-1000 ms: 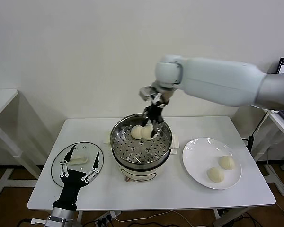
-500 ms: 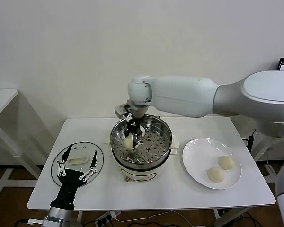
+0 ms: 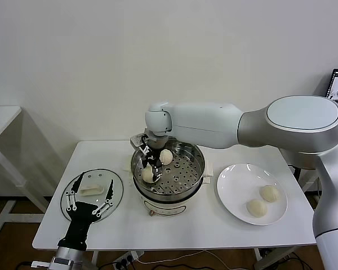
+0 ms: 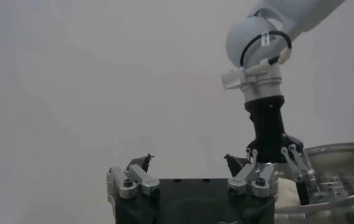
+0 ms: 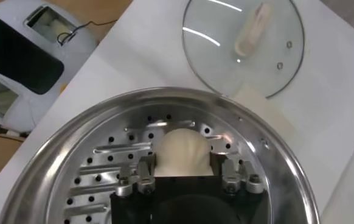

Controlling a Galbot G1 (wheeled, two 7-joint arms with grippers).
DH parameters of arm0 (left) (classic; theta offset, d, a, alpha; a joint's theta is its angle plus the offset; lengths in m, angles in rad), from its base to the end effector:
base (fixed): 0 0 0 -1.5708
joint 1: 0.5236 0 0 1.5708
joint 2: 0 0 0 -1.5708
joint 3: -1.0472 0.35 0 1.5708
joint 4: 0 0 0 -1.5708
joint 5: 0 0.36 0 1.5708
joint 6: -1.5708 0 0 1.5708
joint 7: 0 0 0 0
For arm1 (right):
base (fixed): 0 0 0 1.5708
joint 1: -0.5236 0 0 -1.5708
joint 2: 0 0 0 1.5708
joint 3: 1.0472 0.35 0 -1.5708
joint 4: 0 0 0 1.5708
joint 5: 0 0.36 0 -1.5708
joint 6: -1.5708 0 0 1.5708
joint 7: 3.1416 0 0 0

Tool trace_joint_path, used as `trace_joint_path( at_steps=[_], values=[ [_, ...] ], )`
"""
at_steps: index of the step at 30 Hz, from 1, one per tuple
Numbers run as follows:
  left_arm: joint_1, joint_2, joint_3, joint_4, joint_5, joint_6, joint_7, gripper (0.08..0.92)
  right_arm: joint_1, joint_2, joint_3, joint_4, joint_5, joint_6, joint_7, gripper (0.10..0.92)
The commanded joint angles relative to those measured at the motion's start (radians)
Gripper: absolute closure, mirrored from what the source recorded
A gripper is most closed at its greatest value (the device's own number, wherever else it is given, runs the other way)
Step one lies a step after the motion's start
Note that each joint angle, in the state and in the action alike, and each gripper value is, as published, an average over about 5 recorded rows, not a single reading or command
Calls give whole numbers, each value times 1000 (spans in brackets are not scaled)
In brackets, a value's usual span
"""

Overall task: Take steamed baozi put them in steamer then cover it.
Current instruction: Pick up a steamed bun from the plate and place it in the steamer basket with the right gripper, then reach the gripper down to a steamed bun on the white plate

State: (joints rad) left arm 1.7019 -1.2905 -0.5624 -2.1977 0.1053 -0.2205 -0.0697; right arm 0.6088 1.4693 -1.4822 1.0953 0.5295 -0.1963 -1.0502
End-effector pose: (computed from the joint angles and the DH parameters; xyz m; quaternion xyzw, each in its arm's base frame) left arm 0.1518 0.0493 -0.2807 0.0534 0.9794 0.1631 0.1064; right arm 0.5511 0.2366 -0.0883 0.6590 -0.3832 0.5995 0.2439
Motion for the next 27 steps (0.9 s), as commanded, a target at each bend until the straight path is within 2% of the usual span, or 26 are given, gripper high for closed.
trace_joint_path(
  at_steps=[1, 6, 12, 19, 27],
  values=[
    [1, -3, -3, -6, -2, 4, -1, 177, 0, -28, 20, 22, -27, 0, 5, 218],
    [1, -7, 1, -14, -1, 8, -2, 177, 49, -185, 79, 140, -82, 19, -48, 203],
    [0, -7, 12, -18, 4, 13, -3, 177, 127, -512, 160, 270, -155, 79, -186, 203],
    [4, -4, 21, -14, 17, 12, -2, 177, 113, -827, 168, 261, -256, 174, -302, 203],
    [17, -6, 26, -14, 29, 10, -3, 177, -116, -994, 162, 223, -370, 248, -259, 203]
  ],
)
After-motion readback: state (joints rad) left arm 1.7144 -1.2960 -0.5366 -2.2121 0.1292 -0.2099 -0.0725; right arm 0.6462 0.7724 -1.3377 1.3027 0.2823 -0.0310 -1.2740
